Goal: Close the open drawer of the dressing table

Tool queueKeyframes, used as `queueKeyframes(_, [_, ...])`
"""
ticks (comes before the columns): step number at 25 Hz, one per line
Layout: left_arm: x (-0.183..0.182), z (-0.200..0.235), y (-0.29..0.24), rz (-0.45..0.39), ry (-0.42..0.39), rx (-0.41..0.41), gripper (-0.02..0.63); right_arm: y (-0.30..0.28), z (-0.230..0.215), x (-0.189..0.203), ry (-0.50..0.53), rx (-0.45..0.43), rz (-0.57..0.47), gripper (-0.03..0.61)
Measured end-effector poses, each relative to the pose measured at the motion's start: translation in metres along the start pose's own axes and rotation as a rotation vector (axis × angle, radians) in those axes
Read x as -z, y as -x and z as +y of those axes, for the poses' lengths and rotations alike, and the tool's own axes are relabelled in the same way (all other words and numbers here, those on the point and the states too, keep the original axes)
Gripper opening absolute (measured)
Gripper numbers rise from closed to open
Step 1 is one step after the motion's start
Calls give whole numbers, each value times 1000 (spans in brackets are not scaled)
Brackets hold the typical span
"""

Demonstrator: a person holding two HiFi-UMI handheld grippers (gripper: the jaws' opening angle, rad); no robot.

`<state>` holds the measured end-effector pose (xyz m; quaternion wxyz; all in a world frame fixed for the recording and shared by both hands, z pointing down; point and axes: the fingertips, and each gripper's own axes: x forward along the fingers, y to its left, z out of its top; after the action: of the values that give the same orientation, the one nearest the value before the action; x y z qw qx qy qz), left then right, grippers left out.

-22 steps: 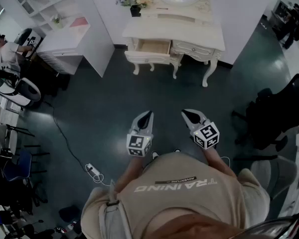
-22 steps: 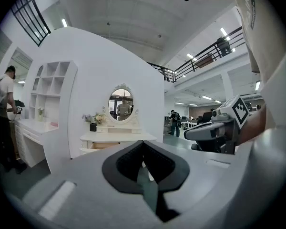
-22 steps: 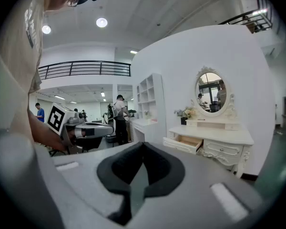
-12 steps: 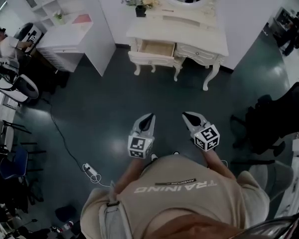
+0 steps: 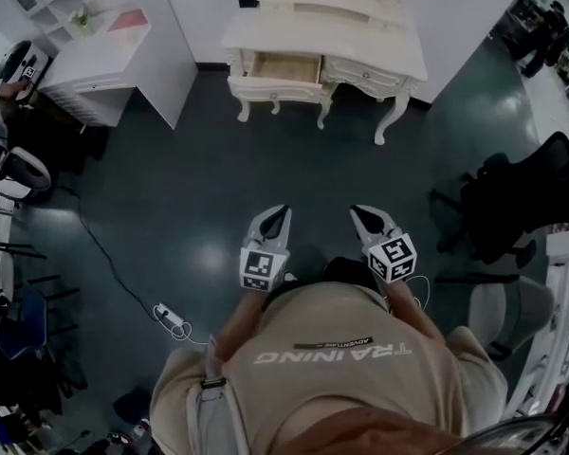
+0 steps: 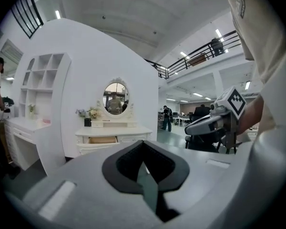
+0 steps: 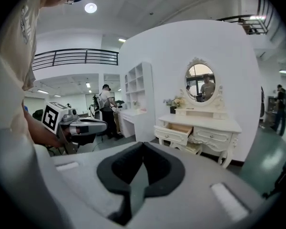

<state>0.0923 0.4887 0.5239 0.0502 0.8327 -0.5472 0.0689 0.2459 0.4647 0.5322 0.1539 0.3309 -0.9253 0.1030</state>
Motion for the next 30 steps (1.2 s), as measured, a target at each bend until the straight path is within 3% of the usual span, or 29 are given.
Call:
queueKeyframes(4, [-4, 3, 0, 21, 68, 29, 6, -4, -5, 5, -38, 35, 30, 5])
queueKeyframes(9, [6, 18, -18, 69, 54, 10, 6, -38, -17, 13, -51, -9, 43, 5])
queueKeyframes(16, [-3, 48, -83, 122, 109, -35, 6, -99, -76, -1, -71, -87, 19, 5])
queueKeyframes(20, [-22, 67, -135, 122, 68, -36, 6, -133, -136, -32, -61, -72, -60, 5])
queueKeyframes(24, [-40, 93, -175, 95, 55, -108, 6, -157, -187, -37, -92, -47, -99, 5])
queueKeyframes(30, [-46, 126, -199, 111, 86, -205, 6, -195, -219, -37, -108, -113, -52, 5])
